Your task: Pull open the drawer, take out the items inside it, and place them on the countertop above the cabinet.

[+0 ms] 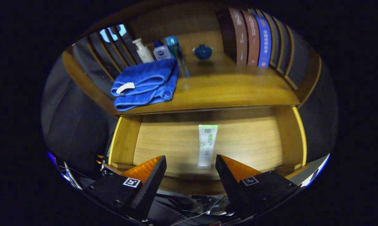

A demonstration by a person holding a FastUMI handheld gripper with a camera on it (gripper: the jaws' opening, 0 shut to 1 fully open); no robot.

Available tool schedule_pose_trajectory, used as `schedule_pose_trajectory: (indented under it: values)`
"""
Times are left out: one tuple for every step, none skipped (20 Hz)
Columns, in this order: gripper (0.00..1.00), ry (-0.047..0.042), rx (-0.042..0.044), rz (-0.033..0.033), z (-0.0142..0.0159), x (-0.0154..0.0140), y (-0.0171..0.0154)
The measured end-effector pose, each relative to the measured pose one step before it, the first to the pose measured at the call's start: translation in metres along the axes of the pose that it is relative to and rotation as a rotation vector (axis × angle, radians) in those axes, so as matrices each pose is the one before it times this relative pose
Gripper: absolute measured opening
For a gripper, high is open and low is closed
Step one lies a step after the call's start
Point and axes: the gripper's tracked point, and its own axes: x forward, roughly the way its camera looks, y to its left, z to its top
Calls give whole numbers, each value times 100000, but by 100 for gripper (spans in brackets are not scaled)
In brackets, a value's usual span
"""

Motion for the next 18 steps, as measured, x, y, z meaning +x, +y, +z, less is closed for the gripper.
schedule_pose_trajectory:
  values:
    - [100, 3524, 141, -1803, -142, 1350, -524]
    - [100, 2594, 144, -2373, -18, 1342, -481]
    - [100, 2415, -119, -2631, -160, 1313, -539]
    - [100, 2122, 156, -1263, -224, 978, -209]
    - [100, 2187, 292, -879, 33, 846, -198]
    - [98, 1770, 1224, -590, 82, 788, -81]
    - [96, 1305, 1637, 66, 322, 759, 65]
    - [96, 1007, 1182, -174, 264, 604, -13]
    - [96, 554, 127, -1450, 347, 626, -260]
    - [95, 943, -26, -726, 74, 573, -48]
    - [87, 2158, -10, -1220, -288, 696, -178]
    - [79, 1823, 471, -667, -136, 361, 40]
    - [78, 1757, -544, -1558, -311, 676, -76]
    - [78, 830, -1545, -2536, -204, 777, -319]
    - [72, 1470, -1016, -724, 90, -881, 5]
    - [65, 855, -1350, -493, -695, 1319, -233]
    - [59, 288, -1257, 579, -304, 11, -81]
    - [51, -947, -652, -510, 311, -310, 154]
